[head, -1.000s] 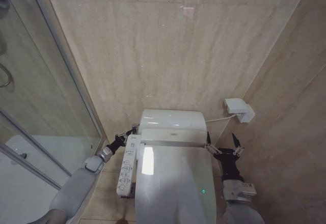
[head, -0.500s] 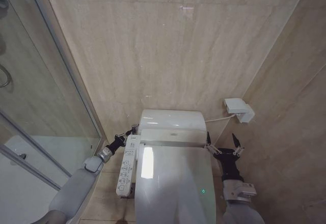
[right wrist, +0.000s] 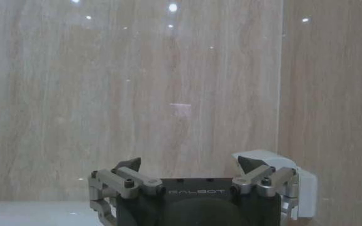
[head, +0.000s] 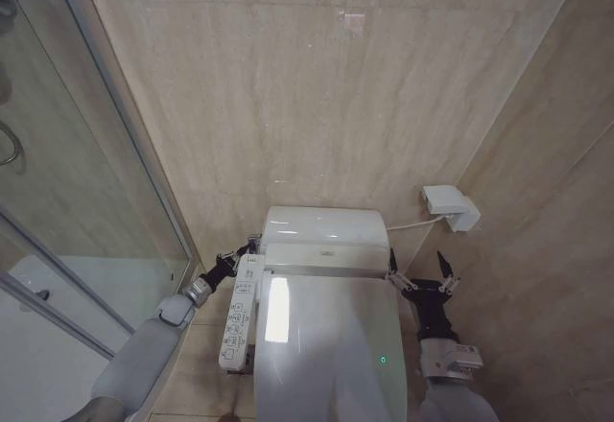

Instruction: Open the toilet lid, clean the toilet bowl with a toilet brush, close the toilet lid, and flush.

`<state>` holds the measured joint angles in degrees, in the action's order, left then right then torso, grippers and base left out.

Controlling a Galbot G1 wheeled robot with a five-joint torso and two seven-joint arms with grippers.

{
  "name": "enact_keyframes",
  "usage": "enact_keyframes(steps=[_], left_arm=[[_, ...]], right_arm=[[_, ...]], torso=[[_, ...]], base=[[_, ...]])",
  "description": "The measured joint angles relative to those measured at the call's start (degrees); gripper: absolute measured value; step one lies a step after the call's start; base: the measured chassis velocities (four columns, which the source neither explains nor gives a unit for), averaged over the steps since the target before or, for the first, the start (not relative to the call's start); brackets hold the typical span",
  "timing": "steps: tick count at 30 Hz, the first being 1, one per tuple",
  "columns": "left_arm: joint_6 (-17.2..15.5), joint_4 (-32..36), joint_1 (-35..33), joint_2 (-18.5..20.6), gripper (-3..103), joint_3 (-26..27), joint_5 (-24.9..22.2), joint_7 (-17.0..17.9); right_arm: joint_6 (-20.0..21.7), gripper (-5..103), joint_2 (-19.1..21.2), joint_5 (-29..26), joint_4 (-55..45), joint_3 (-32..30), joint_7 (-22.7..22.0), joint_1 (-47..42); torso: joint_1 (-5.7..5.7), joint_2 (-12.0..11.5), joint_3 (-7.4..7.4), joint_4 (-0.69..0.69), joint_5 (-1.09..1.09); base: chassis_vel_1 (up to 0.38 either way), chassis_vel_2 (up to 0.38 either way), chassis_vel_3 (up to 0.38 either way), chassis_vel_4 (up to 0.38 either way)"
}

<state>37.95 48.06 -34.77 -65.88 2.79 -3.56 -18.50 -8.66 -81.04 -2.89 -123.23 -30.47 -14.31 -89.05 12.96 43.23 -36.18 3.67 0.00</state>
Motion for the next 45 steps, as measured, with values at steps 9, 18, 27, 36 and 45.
enact_keyframes(steps=[9,18,27,36,45], left_arm=[[-0.2,0.6,-0.5,-0.1,0,0.2,0.0,0.0],[-0.3,0.8,-2.0,-0.1,0,1.7,1.3,-0.7],[-2.5,8.5,-9.9,1.6,0,10.1,1.9,4.2],[-7.3,25.4,-19.3,3.3,0,17.8,0.5,15.7],[-16.0,42.2,-26.5,2.8,11,22.2,-3.4,21.0]], right_arm=[[0.0,100,0.0,0.0,0.0,0.0,0.0,0.0],[0.0,100,0.0,0.0,0.0,0.0,0.0,0.0],[0.0,100,0.0,0.0,0.0,0.0,0.0,0.0],[0.0,100,0.0,0.0,0.0,0.0,0.0,0.0],[0.0,100,0.0,0.0,0.0,0.0,0.0,0.0]], torso=[[0.00,0.0,0.00,0.00,0.00],[0.00,0.0,-0.02,0.00,-0.08],[0.00,0.0,-0.02,0.05,-0.03],[-0.01,0.0,0.00,-0.01,-0.01],[-0.01,0.0,0.00,0.00,0.00]], base=[[0.000,0.000,0.000,0.000],[0.000,0.000,0.000,0.000],[0.000,0.000,0.000,0.000],[0.000,0.000,0.000,0.000],[0.000,0.000,0.000,0.000]])
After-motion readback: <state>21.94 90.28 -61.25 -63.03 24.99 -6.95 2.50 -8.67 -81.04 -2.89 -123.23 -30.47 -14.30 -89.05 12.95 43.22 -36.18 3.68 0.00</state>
